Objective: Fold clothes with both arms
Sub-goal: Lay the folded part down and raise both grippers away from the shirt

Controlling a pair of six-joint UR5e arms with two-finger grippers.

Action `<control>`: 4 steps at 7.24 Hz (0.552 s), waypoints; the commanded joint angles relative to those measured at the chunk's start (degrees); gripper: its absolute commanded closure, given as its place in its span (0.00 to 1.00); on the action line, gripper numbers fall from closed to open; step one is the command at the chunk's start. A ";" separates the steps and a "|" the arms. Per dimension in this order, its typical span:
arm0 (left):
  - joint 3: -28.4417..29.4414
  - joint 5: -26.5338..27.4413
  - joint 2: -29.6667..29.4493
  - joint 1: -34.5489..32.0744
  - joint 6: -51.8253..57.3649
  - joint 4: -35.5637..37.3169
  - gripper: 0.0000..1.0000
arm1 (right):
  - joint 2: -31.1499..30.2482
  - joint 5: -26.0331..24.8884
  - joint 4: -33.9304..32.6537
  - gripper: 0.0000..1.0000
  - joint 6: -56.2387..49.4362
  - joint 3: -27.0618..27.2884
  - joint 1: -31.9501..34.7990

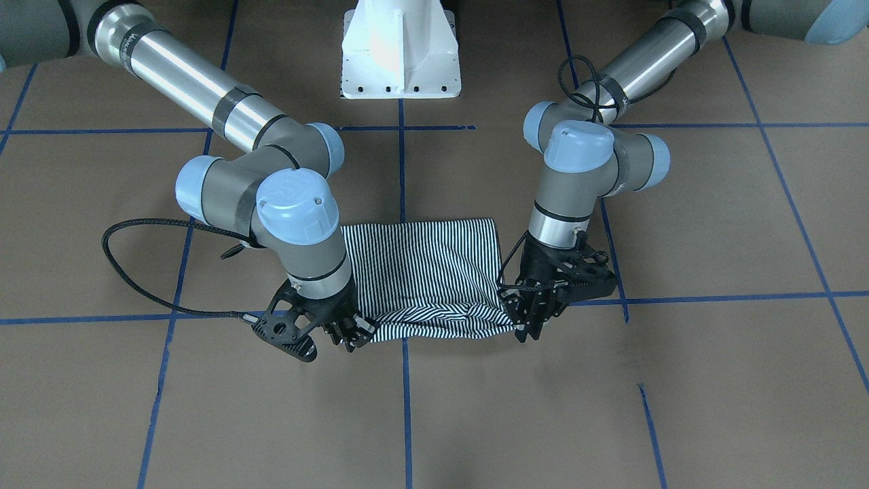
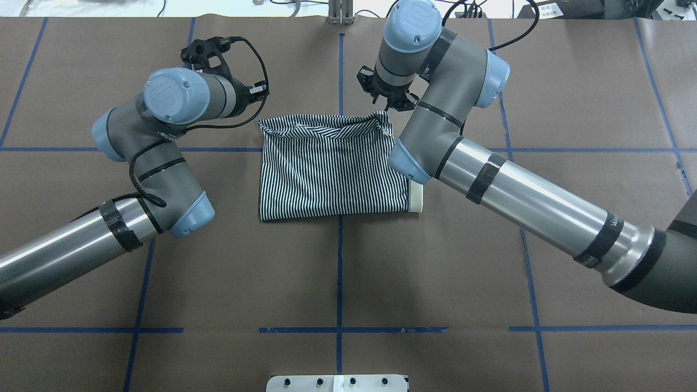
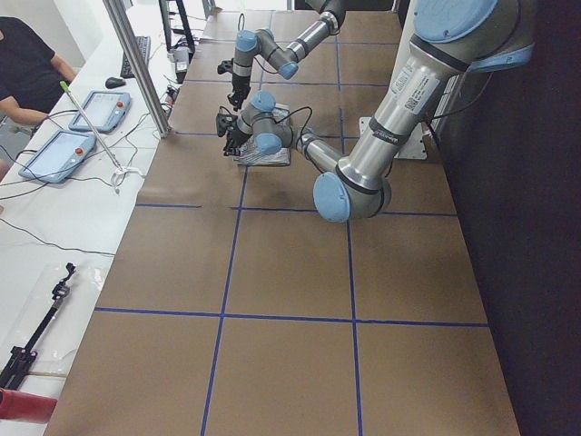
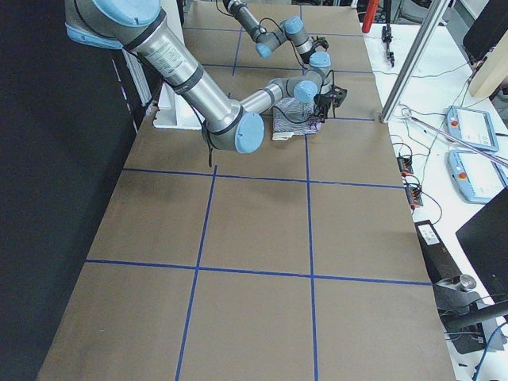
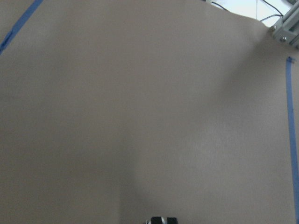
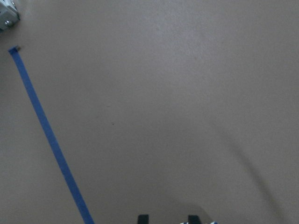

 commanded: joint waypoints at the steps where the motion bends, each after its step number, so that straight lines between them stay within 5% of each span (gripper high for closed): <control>1: -3.60 -3.11 0.50 -0.85 -1.09 -1.58 0.48 | 0.82 3.79 0.53 0.00 -0.98 -0.48 2.29; 2: -4.40 -3.56 0.24 0.28 -4.76 -0.10 0.79 | 0.04 3.81 0.44 0.00 -0.90 1.17 1.68; 3: -5.11 -4.44 -0.46 1.25 -5.15 4.70 1.00 | -2.06 3.81 0.44 0.00 -0.90 4.32 0.89; 4: -4.42 -6.97 -3.42 2.30 -4.28 9.88 1.00 | -5.04 4.07 0.09 0.00 -0.98 9.22 0.89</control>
